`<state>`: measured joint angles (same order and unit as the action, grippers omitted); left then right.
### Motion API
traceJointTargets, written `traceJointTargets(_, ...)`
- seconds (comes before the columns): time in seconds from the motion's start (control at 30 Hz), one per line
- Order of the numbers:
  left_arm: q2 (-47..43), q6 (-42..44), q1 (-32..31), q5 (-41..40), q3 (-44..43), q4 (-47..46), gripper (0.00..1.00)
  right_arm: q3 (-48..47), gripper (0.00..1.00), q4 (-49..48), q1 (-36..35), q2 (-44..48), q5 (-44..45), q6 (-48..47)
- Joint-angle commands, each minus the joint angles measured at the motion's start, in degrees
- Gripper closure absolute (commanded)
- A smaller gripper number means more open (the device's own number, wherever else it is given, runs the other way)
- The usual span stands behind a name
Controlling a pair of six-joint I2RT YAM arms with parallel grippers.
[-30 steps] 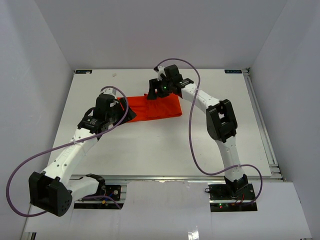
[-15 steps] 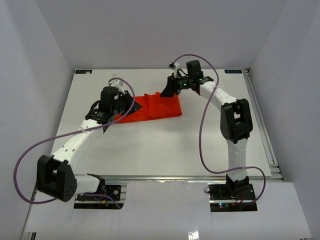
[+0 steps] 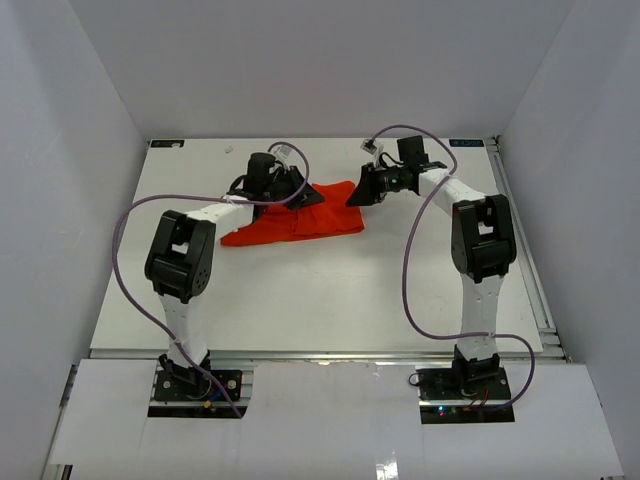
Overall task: Fold and stack the t-shirts
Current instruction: Fold the tshirt
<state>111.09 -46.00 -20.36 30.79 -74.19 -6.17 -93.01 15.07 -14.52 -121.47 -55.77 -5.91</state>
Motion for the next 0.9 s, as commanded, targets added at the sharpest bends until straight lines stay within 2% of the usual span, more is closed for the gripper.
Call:
traceJointTargets(0.0,2.2,-1.4,0.1,4.9,-4.7,-3.2,0.77,-1.7,0.66,-0.3,-0.2,-3.4,-0.9,2.8)
traceJointTargets(0.27,11.0,-1.7,0.2,1.8,-10.4,-2.4,0.77,-0.9,0.66,-0.9,-0.2,-6.6,2.6,5.1)
traceJointTargets(0.53,12.7,-1.1,3.1,-2.3,-8.8,-0.9,0.77,-0.2,0.66,0.0,-0.2,-8.4,6.6,5.5)
traceJointTargets(0.87,15.6,-1.1,6.7,-3.7,-9.2,2.3,0.77,1.3,0.66,0.9,-0.2,-9.0,8.9,5.4)
